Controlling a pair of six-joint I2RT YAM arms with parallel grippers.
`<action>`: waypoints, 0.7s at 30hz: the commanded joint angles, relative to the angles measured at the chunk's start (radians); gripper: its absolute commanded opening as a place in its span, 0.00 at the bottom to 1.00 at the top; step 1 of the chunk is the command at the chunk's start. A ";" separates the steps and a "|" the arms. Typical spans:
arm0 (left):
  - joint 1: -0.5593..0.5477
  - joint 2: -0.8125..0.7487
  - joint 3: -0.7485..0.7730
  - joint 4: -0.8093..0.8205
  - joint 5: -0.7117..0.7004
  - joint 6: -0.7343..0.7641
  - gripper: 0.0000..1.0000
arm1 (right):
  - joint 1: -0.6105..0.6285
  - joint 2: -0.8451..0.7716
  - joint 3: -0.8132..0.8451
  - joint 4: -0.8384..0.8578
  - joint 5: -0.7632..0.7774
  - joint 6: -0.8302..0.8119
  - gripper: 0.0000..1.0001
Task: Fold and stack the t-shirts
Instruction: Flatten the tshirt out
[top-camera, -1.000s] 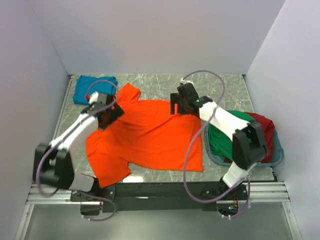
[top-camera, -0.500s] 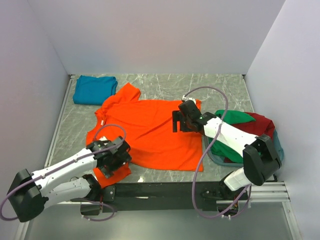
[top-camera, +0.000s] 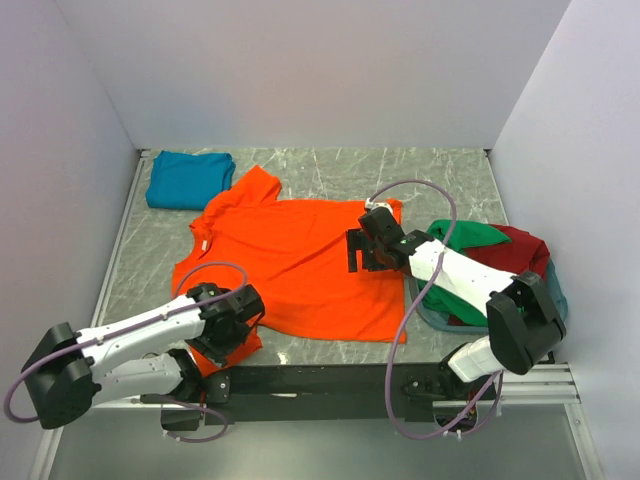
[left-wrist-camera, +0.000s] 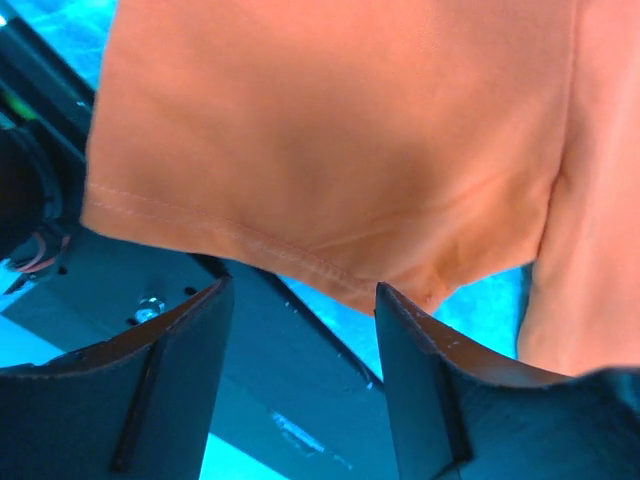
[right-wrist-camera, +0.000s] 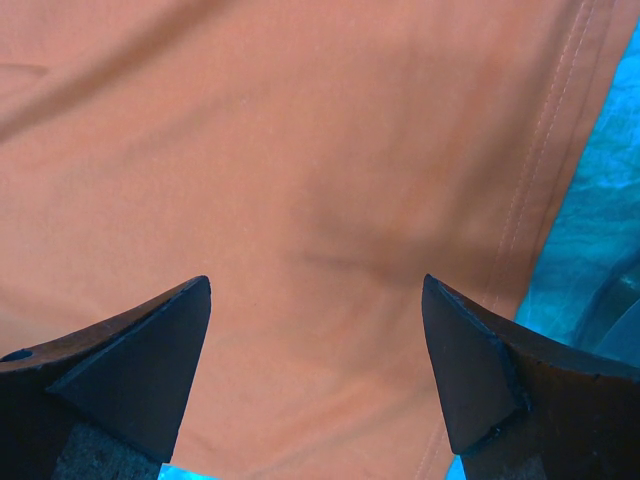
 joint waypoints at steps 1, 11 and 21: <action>-0.005 0.056 -0.029 0.072 0.032 -0.043 0.64 | 0.002 -0.053 -0.005 0.031 -0.007 -0.016 0.92; -0.010 0.102 -0.137 0.157 0.046 -0.145 0.56 | -0.012 -0.051 -0.019 0.044 -0.015 -0.011 0.92; -0.011 0.052 -0.186 0.209 0.014 -0.161 0.26 | -0.013 -0.119 -0.055 0.020 -0.004 0.018 0.91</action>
